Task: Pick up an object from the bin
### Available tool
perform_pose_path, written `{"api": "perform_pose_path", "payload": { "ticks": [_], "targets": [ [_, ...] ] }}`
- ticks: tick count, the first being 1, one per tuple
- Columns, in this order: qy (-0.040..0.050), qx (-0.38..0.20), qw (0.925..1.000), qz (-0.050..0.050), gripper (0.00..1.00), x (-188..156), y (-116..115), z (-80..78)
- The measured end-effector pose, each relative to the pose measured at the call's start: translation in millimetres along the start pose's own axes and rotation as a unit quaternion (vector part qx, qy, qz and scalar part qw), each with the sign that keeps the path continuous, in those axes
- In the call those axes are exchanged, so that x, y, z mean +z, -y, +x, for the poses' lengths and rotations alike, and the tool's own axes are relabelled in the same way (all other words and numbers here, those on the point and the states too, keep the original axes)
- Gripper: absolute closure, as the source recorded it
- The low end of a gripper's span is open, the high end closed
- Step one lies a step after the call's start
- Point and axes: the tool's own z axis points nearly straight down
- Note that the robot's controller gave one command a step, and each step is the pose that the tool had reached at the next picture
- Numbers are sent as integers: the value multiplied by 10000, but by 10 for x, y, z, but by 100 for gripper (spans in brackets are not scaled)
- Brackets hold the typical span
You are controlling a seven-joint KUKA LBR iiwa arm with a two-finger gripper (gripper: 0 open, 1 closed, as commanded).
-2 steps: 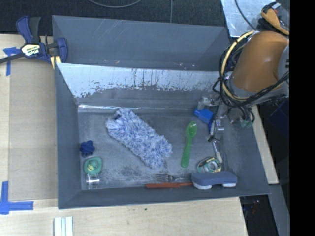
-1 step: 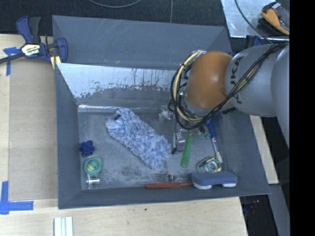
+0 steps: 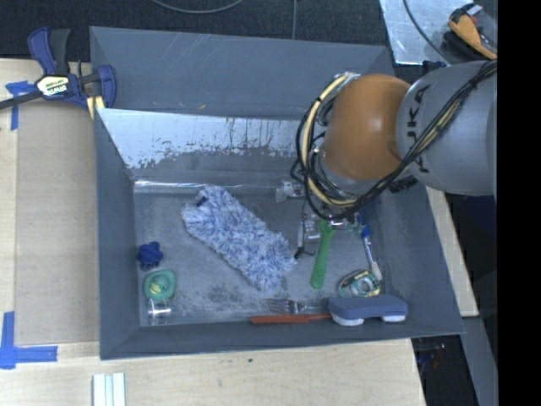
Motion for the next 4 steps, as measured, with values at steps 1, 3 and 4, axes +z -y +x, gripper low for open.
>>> {"api": "perform_pose_path", "payload": {
  "ticks": [1, 3, 4],
  "targets": [
    [-71, 229, 9997, -24, 0, 198, -347, 118],
    [-18, 1872, 9823, -6, 100, 474, -401, 250],
    [-19, 1871, 9823, -5, 100, 473, -401, 250]
  ]
}}
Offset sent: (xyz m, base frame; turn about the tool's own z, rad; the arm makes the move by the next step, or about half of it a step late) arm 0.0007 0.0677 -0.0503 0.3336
